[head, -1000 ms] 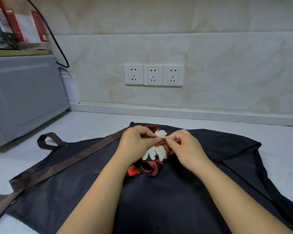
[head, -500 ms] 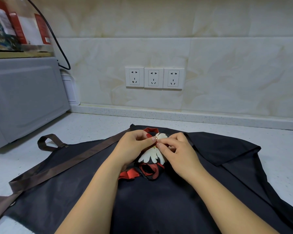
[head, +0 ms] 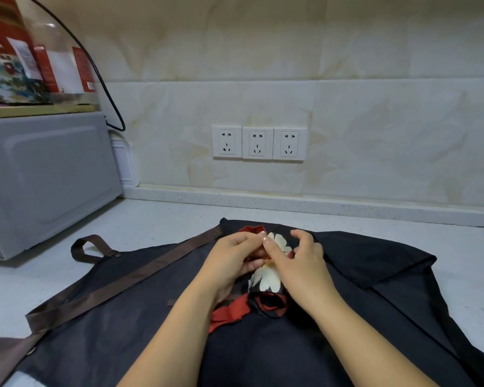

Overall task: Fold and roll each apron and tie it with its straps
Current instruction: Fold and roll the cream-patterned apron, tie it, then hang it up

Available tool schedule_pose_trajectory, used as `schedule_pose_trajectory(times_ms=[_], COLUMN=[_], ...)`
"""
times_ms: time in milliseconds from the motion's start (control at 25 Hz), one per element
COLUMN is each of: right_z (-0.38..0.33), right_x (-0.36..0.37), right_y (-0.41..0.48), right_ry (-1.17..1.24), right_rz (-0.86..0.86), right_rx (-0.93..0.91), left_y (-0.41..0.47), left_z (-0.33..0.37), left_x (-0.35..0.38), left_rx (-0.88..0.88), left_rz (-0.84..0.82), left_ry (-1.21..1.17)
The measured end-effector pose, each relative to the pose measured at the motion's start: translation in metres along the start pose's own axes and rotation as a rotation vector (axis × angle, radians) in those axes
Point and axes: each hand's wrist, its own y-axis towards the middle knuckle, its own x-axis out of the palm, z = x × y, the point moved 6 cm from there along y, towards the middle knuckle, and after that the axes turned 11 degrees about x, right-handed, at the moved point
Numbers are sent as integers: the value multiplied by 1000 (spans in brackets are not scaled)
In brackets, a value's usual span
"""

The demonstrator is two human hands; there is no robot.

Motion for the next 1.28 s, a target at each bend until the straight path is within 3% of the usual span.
schedule_pose_trajectory(times_ms=[80, 120, 200, 280, 360, 400, 480, 560, 640, 760, 840, 920, 960, 1120, 1200, 1280], right_z=[3, 6, 6, 0, -11, -16, -23, -21, -17, -23, -33, -38, -36, -15, -2, 8], right_x=[7, 10, 8, -3, -16, -22, -35, -48, -58, -59, -52, -51, -55, -73, -71, -71], right_y=[-1, -1, -2, -6, -11, -12, -11, -7, -4, -6, -14, -17, -15, 5, 16, 22], right_ry=[-107, -114, 14, 196, 278, 300, 317, 326, 357, 357, 363, 368, 380, 165, 34, -52], right_rz=[-44, -95, -196, -287, -333, -330, -251, -120, -66, -168, -281, -256, -176, 235, 332, 401], right_rx=[94, 120, 115, 56, -74, -145, -268, -317, -327, -389, -448, -484, -482, -436, -360, -234], left_y=[0, 1, 3, 8, 9, 9, 8, 7, 12, 15, 18, 18, 18, 9, 4, 1], left_z=[-2, -4, -2, -4, -12, -12, 5, 12, 2, -6, -8, 0, 5, 13, 18, 17], left_x=[4, 2, -10, -14, -9, -9, -18, -41, -53, -23, -1, -4, -15, -70, -85, -85], left_rx=[-19, -6, 91, 188, 172, 182, 295, 302, 259, 316, 482, 518, 453, 149, 97, 37], left_rz=[68, 113, 151, 18, -146, -132, 109, 315, 276, -34, -136, -15, 108, 560, 633, 560], left_ry=[-122, -68, 254, 610, 996, 1169, 1262, 997, 655, 814, 926, 873, 776, 33, -216, -452])
